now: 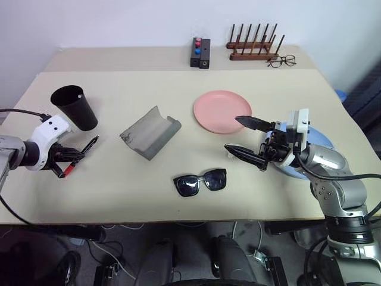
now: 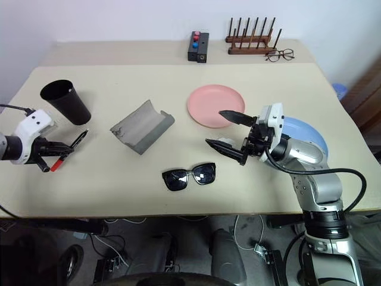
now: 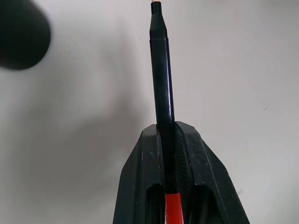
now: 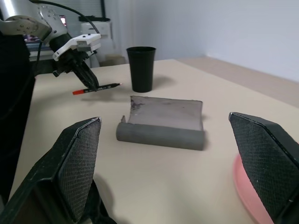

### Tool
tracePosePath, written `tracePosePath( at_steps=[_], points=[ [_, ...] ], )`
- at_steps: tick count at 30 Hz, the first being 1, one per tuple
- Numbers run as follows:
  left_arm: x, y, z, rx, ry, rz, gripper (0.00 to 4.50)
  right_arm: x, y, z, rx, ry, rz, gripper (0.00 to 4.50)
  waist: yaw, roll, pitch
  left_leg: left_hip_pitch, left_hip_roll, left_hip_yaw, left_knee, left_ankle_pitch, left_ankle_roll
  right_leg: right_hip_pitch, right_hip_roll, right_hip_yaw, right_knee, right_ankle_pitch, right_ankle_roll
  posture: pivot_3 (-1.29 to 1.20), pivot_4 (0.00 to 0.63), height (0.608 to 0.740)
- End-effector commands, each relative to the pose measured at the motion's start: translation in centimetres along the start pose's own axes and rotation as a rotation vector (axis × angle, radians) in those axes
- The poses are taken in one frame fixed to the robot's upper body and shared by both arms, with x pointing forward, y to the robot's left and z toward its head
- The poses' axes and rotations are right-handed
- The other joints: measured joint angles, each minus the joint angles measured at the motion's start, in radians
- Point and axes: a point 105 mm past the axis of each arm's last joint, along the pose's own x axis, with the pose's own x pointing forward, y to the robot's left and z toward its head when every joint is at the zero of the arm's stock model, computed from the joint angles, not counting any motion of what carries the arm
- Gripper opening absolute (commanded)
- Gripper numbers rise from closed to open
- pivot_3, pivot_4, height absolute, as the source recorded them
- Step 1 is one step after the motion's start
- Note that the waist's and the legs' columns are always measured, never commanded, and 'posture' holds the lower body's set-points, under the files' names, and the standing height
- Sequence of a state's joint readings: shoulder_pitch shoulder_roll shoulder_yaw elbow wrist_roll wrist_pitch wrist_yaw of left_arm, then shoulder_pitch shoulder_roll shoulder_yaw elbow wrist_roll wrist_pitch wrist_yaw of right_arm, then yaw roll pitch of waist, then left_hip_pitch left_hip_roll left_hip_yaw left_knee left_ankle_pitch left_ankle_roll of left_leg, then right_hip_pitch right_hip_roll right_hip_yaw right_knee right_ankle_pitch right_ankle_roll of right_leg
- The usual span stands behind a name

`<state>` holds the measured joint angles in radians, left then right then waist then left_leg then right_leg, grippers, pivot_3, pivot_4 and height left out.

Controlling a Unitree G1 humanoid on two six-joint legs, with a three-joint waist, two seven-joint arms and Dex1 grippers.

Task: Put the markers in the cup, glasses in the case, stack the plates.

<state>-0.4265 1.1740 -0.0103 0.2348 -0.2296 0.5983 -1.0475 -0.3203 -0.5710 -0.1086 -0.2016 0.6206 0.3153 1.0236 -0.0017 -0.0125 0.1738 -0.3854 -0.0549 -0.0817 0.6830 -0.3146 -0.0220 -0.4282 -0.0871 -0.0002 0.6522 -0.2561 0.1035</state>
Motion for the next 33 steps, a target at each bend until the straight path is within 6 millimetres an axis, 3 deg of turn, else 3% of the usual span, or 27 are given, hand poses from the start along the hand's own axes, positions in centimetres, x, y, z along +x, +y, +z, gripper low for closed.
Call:
tracePosePath(
  at_steps=[1,7,10,16,20,26,30,33],
  points=[
    [-1.9,2.8,5.4,0.012,-0.262,0.13,0.02,0.1,0.1,0.8,-0.036,-0.023,0.009,4.5,0.011,-0.001,0.0,0.0,0.0,0.0,0.0,0.0,0.0,0.0,0.0,0.0,0.0,0.0,0.0,0.0,0.15,0.74],
    [-2.1,2.5,11.2,0.05,-0.571,0.145,0.02,0.5,0.1,1.0,-0.039,-0.029,0.016,4.5,0.009,-0.001,0.0,0.0,-0.001,0.001,0.001,0.001,-0.001,0.0,0.0,0.0,0.0,0.0,0.0,0.0,0.15,0.74],
    [-2.6,2.6,13.2,0.081,-0.695,0.147,0.02,0.7,0.0,1.2,-0.041,-0.037,0.017,4.5,0.001,-0.001,0.0,-0.001,0.0,0.001,0.001,0.003,-0.004,-0.001,0.0,0.0,0.0,0.0,0.0,0.0,0.15,0.74],
    [-5.1,5.2,16.4,0.108,-0.921,0.317,0.02,0.5,-0.2,2.2,-0.034,-0.081,-0.002,4.5,-0.013,-0.001,0.0,-0.001,0.0,0.001,0.001,0.003,-0.004,-0.001,0.0,-0.001,0.0,0.0,0.001,0.0,0.15,0.74],
    [-6.8,7.5,16.2,0.093,-1.005,0.48,0.02,0.4,-1.3,3.8,-0.058,-0.152,-0.064,4.5,-0.017,-0.001,0.0,-0.001,-0.001,0.002,0.001,0.003,-0.005,-0.002,0.0,0.0,0.001,0.0,0.001,0.0,0.15,0.74],
    [-7.6,10.4,13.1,-0.03,-1.016,0.669,0.02,0.5,-1.5,3.9,-0.064,-0.159,-0.08,4.5,-0.012,-0.001,0.0,-0.001,-0.001,0.002,0.001,0.003,-0.004,-0.002,0.0,0.0,0.001,0.0,0.001,0.0,0.15,0.74],
    [-6.4,10.9,11.0,-0.209,-1.069,0.637,0.02,0.5,-1.4,3.7,-0.066,-0.146,-0.076,4.5,-0.011,-0.001,-0.001,-0.001,-0.001,0.002,0.001,0.002,-0.003,-0.002,0.0,0.0,0.001,0.0,0.001,0.0,0.15,0.74],
    [-4.1,10.4,9.7,-0.283,-1.048,0.605,0.02,0.6,-1.3,3.7,-0.071,-0.14,-0.07,4.5,-0.01,-0.001,-0.001,-0.001,-0.001,0.001,0.001,0.002,-0.003,-0.001,0.0,-0.001,0.001,0.0,0.001,0.0,0.15,0.74]
  ],
)
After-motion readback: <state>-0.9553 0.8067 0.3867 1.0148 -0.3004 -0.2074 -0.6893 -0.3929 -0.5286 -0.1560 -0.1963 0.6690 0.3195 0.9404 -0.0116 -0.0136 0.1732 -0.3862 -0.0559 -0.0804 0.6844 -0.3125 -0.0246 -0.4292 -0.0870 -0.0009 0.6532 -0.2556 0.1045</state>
